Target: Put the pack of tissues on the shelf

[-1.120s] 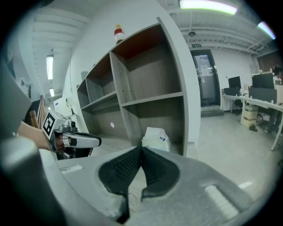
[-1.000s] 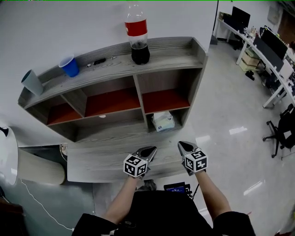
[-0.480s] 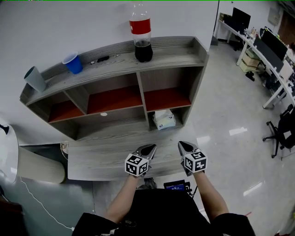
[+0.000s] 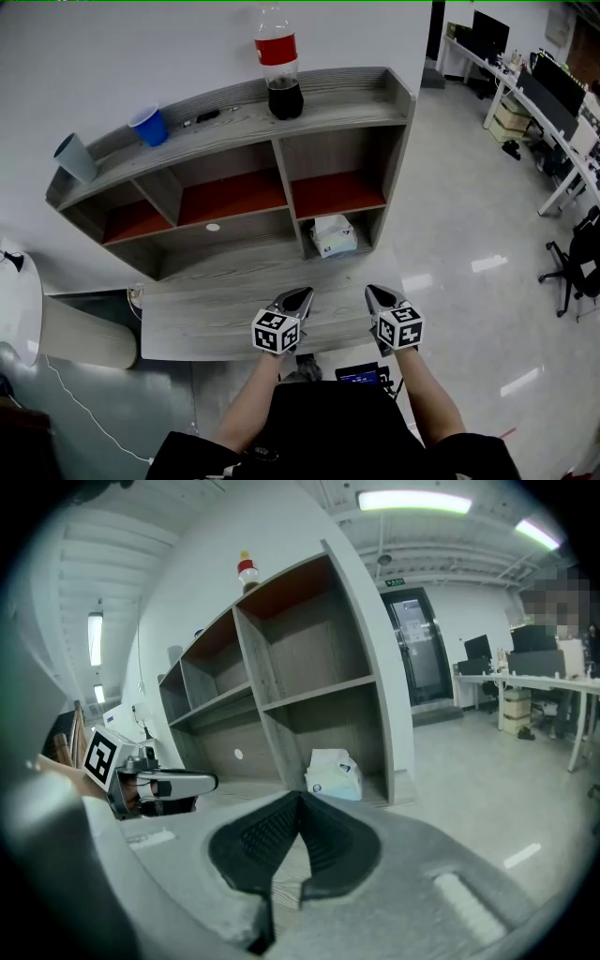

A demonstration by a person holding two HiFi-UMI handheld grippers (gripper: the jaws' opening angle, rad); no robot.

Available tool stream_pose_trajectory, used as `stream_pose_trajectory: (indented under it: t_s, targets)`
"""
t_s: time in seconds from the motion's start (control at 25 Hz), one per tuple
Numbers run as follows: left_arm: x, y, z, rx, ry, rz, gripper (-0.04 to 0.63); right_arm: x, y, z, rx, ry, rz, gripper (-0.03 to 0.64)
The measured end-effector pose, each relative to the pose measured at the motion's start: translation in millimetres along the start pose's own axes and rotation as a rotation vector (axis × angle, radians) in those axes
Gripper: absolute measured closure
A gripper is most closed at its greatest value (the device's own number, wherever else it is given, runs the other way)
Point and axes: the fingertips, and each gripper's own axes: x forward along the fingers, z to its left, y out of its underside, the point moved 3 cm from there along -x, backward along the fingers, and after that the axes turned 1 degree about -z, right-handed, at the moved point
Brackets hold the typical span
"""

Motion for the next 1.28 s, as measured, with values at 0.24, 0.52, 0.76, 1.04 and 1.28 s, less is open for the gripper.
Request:
stream_pose_trajectory:
  t_s: [0.24,0.52,0.76,1.04,1.28]
  targets:
    - [-16,10,-18,-0.018,0.012,0.0,0.604,-21,14,3,0.016,-0.02,-0.005,0.614]
    - [-37,26,-46,-0.044,0.031,-0.008,0.595,-48,26,10,-0.009,-0.033,-0.025,0.615]
    - [-46,39,-60,-0.037,0.062,0.024,0.595,-70,39,16,0.003,-0.013,-0.039,0.615]
    - [-66,36,-77,0.013,0.143,0.021,0.595,-88,48,31,0.029,0.04,-0.057,0.615]
    - [-109,57,-73,-0.043,0.145,0.0,0.594,-99,59,69,0.03,0.065,-0.06,0.615]
